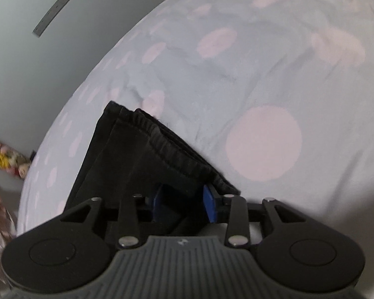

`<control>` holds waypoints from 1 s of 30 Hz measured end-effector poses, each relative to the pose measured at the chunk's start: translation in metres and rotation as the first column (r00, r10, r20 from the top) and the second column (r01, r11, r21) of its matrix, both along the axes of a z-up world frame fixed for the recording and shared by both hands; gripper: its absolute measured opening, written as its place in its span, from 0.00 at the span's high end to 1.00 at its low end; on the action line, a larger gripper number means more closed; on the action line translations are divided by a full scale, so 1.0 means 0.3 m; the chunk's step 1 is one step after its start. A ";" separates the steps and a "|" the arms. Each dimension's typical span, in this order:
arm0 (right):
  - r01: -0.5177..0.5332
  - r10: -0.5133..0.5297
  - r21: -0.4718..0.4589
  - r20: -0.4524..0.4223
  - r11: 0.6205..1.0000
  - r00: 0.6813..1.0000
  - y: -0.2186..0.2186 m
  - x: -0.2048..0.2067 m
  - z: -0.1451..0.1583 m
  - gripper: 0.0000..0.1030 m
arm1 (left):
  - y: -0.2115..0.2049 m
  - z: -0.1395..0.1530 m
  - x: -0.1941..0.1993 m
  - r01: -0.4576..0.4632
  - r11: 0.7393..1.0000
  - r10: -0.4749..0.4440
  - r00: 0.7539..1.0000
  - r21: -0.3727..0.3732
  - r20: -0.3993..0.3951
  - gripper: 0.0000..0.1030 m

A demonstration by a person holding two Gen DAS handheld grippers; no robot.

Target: Fold clothes

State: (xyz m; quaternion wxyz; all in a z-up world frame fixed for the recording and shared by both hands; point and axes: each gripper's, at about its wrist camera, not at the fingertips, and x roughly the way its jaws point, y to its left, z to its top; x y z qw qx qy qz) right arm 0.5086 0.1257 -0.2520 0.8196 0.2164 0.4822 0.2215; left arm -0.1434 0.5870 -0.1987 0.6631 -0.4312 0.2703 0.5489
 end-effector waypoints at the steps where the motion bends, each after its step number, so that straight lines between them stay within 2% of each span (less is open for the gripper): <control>1: -0.001 0.001 -0.018 0.015 1.000 1.000 0.017 -0.001 0.002 0.66 | 0.000 -0.002 0.002 -0.002 1.000 0.002 1.000 0.002 -0.002 0.15; 3: -0.023 0.029 -0.086 0.065 0.996 0.997 0.056 -0.004 0.025 0.79 | 0.004 -0.003 0.006 0.000 1.000 0.000 1.000 0.004 -0.004 0.14; 4: -0.032 0.041 -0.100 0.089 0.994 0.995 0.065 -0.010 0.045 0.88 | 0.007 -0.003 0.007 -0.001 1.000 0.001 1.000 0.002 -0.005 0.14; 10: -0.039 0.067 -0.116 0.246 0.993 0.967 0.037 -0.062 0.208 0.91 | 0.016 -0.005 -0.004 0.009 1.000 -0.009 1.000 -0.004 0.003 0.15; 14: -0.011 0.039 -0.203 0.135 0.979 0.990 0.044 -0.043 0.116 0.91 | 0.018 -0.004 -0.007 0.006 1.000 -0.006 1.000 -0.008 0.002 0.15; 17: 0.006 0.014 -0.196 0.101 0.981 0.995 0.033 -0.043 0.053 0.90 | 0.034 0.000 -0.010 0.011 0.999 -0.011 1.000 -0.031 0.002 0.15; 19: 0.016 0.000 -0.178 0.087 0.984 0.996 0.022 -0.042 0.049 0.90 | 0.042 0.001 -0.012 0.015 0.999 -0.015 1.000 -0.045 0.004 0.15; 21: 0.031 -0.020 -0.149 0.077 0.988 0.997 -0.001 -0.046 0.067 0.87 | 0.040 0.002 -0.016 0.018 0.999 -0.017 1.000 -0.045 0.011 0.15; 23: 0.050 -0.045 -0.088 0.057 0.995 0.997 -0.038 -0.059 0.082 0.68 | 0.032 0.005 -0.026 0.017 0.999 -0.016 1.000 -0.038 0.024 0.15; 24: 0.052 -0.050 -0.054 0.043 0.997 0.998 -0.058 -0.063 0.080 0.44 | 0.025 0.006 -0.033 0.012 0.999 -0.011 0.999 -0.035 0.036 0.15; 25: 0.052 -0.051 -0.028 0.031 0.998 0.998 -0.079 -0.067 0.070 0.35 | 0.015 0.008 -0.041 0.005 1.000 -0.003 0.999 -0.029 0.049 0.15; 30: 0.089 -0.089 0.037 0.007 0.995 0.996 -0.124 -0.065 0.025 0.36 | -0.032 0.019 -0.078 -0.021 1.000 0.023 0.994 -0.016 0.103 0.17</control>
